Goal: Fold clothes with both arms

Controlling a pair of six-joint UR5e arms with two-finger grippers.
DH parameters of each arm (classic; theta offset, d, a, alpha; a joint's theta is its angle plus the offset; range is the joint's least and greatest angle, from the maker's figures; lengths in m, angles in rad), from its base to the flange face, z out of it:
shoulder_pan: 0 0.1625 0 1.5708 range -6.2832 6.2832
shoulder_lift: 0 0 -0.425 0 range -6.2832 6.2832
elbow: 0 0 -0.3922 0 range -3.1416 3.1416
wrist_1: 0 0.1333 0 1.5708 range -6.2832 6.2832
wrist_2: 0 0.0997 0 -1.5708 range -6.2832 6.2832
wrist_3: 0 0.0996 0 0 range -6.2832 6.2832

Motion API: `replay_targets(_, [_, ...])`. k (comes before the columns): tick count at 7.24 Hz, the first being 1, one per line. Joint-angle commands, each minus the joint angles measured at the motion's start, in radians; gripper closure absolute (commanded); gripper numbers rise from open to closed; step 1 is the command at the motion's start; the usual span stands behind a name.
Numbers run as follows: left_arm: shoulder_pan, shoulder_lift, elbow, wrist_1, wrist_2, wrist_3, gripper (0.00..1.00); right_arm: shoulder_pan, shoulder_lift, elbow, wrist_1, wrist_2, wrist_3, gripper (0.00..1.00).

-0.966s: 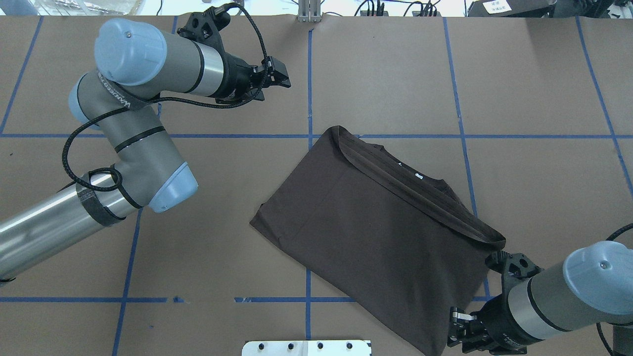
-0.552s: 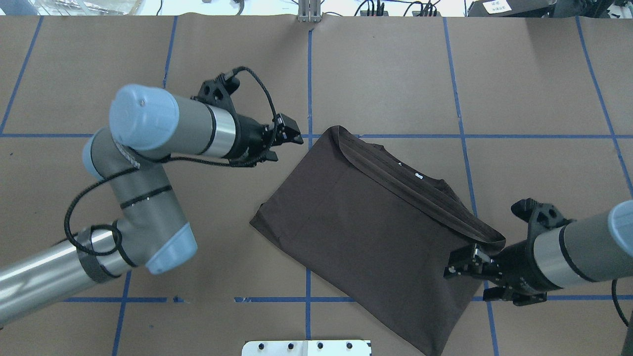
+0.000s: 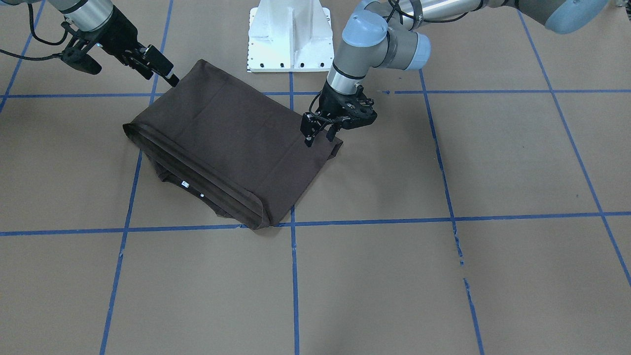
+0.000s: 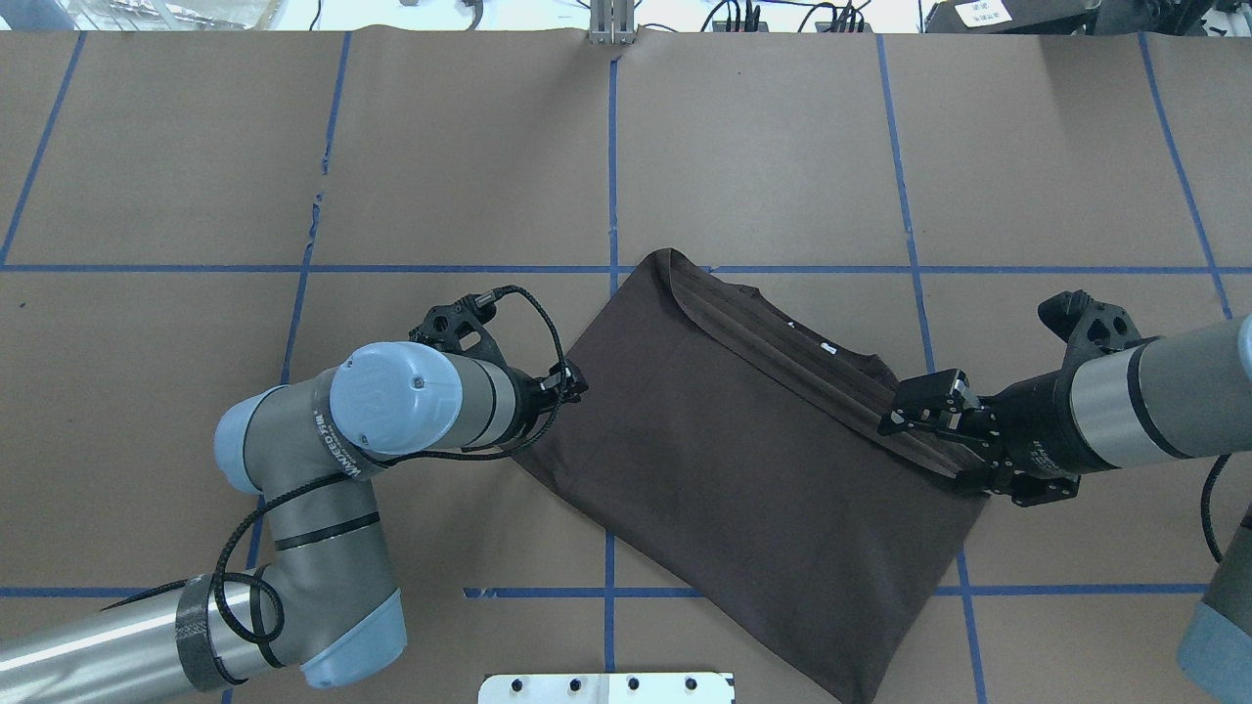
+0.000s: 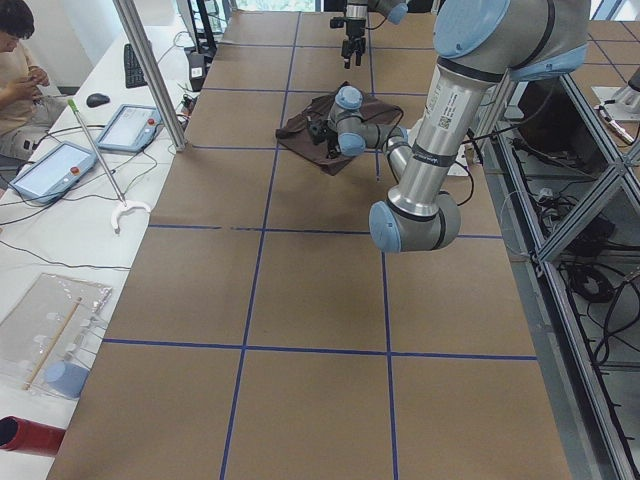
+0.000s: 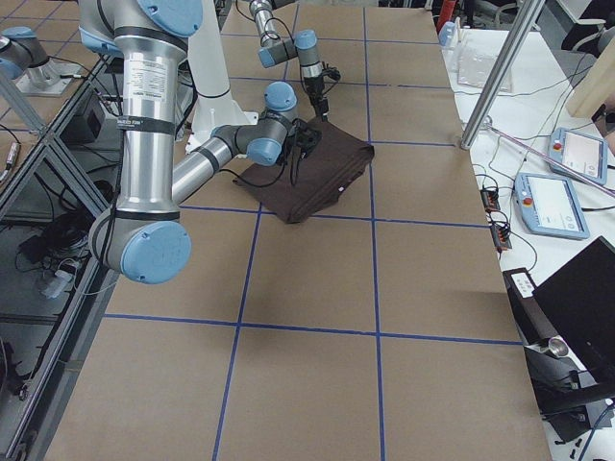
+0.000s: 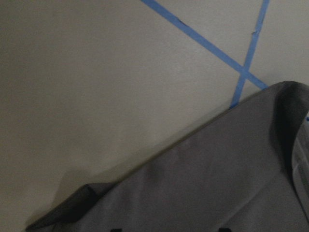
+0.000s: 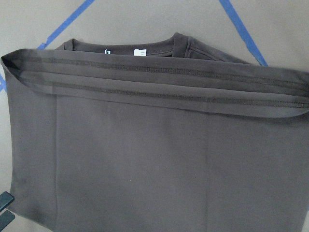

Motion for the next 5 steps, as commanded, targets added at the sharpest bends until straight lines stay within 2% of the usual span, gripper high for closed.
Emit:
replay_targets(1, [0.017, 0.001, -0.004, 0.067, 0.006, -0.002, 0.29, 0.002, 0.006, -0.001, 0.000, 0.000, 0.001, 0.00])
replay_targets(2, [0.024, 0.008, -0.001, 0.067, 0.006, -0.002, 0.30, 0.003, 0.005, -0.001, 0.000, 0.000, 0.001, 0.00])
replay_targets(3, [0.035, 0.013, -0.002, 0.067, 0.006, -0.003, 0.38, 0.002, 0.008, -0.001, 0.000, 0.000, 0.001, 0.00])
replay_targets(4, [0.035, 0.015, -0.004, 0.085, 0.006, 0.001, 0.74, 0.002, 0.008, -0.001, 0.000, 0.000, 0.001, 0.00])
replay_targets(5, [0.037, 0.009, -0.007, 0.117, 0.004, 0.012, 1.00, -0.004, 0.008, -0.003, 0.000, -0.002, 0.003, 0.00])
